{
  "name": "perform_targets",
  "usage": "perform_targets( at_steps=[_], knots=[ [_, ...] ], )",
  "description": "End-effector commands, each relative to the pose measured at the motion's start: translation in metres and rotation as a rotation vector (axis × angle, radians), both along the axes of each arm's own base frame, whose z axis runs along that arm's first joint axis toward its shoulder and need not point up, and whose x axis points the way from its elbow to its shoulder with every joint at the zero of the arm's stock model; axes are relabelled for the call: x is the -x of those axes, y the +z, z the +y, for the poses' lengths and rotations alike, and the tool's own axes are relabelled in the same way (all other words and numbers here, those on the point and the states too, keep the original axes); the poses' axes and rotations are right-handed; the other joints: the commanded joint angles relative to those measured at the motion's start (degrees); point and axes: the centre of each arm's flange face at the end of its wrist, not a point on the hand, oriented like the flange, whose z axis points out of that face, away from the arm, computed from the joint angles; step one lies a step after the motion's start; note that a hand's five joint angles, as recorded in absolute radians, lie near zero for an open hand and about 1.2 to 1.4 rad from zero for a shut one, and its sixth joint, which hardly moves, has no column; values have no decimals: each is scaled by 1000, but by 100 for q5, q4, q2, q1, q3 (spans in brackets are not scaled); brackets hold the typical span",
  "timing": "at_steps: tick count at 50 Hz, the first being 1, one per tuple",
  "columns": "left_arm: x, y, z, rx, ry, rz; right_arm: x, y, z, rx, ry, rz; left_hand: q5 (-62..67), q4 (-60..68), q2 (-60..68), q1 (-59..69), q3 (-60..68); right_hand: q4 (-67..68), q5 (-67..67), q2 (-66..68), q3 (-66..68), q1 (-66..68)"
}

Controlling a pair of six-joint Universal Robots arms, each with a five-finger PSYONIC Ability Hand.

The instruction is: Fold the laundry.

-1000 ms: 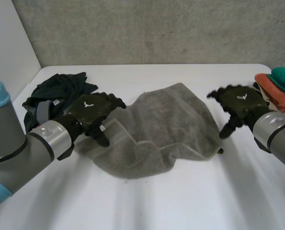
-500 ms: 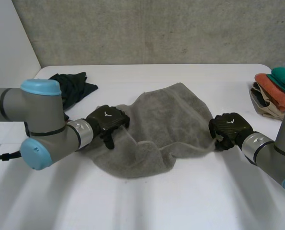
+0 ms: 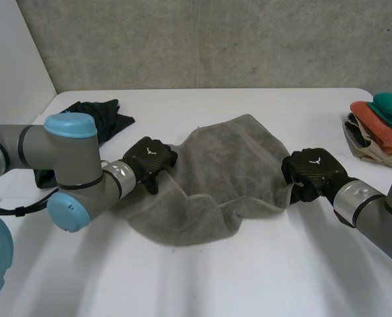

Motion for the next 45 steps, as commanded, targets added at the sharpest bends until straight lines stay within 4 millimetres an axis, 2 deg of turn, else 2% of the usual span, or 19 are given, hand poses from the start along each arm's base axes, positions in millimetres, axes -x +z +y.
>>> perform_targets(
  at_steps=[1,8,11,14,18,22,23,25,26,27,29,30,31,33,34,37,38,41,45],
  knots=[
    [2,3,4,17,-8,1,-1,-1,-1,2,3,6,560,548,512,569,470,1135,1337,1237,1207,1521],
    [2,-13,0,26,-14,-41,-1,-4,-1,-3,1,12,612,600,564,621,521,1135,1337,1237,1207,1521],
    [2,-17,-1,24,-16,-50,2,-4,-4,0,-12,16,1165,1153,1117,1174,1074,1135,1337,1237,1207,1521],
    [3,-20,-2,25,-17,-56,5,-3,-7,5,-28,21,2140,2129,2092,2150,2050,1135,1337,1237,1207,1521],
    [3,-17,-2,32,-14,-56,7,1,-11,18,-43,27,4946,4934,4898,4956,4856,1135,1337,1237,1207,1521],
    [-1,12,-3,87,25,-40,9,14,-13,55,-61,42,4950,4938,4902,4959,4860,1135,1337,1237,1207,1521],
    [-5,31,-2,118,60,-28,10,24,-14,78,-74,54,4950,4938,4902,4959,4860,1135,1337,1237,1207,1521],
    [-9,51,1,150,93,-10,12,37,-15,108,-84,66,4950,4938,4902,4959,4860,1135,1337,1237,1207,1521],
    [-15,73,5,184,125,17,13,44,-16,126,-91,72,4950,4938,4902,4959,4860,1135,1337,1237,1207,1521],
    [-18,84,7,200,139,29,14,61,-16,163,-99,87,4950,4938,4902,4959,4860,1135,1337,1237,1207,1521],
    [-27,109,13,237,167,61,15,79,-14,196,-106,106,4950,4938,4902,4959,4860,1135,1337,1237,1207,1521],
    [-34,130,19,268,181,93,17,88,-14,217,-113,111,4950,4938,4902,4959,4860,1135,1337,1237,1207,1521],
    [-38,140,23,281,187,111,19,107,-13,255,-122,124,4950,4938,4902,4959,4860,1135,1337,1237,1207,1521],
    [-45,159,32,303,192,149,20,127,-11,295,-128,129,4950,4938,4902,4959,4860,1135,1337,1237,1207,1521],
    [-51,177,43,320,189,189,22,145,-9,330,-133,134,4950,4938,4902,4959,4860,1135,1337,1237,1207,1521],
    [-64,203,61,325,181,244,24,173,-4,383,-145,130,4950,4938,4902,4959,4860,1135,1337,1237,1207,1521],
    [-68,207,65,321,181,254,26,191,-1,419,-154,125,4950,4938,4902,4959,4860,1135,1337,1237,1207,1521],
    [-79,220,78,287,191,275,31,221,4,474,-178,123,4950,4938,4902,4959,4860,1135,1337,1237,1207,1521],
    [-93,222,84,208,228,266,36,241,8,489,-194,127,4950,4938,4902,4959,4860,1135,1337,1237,1207,1521]
  ],
)
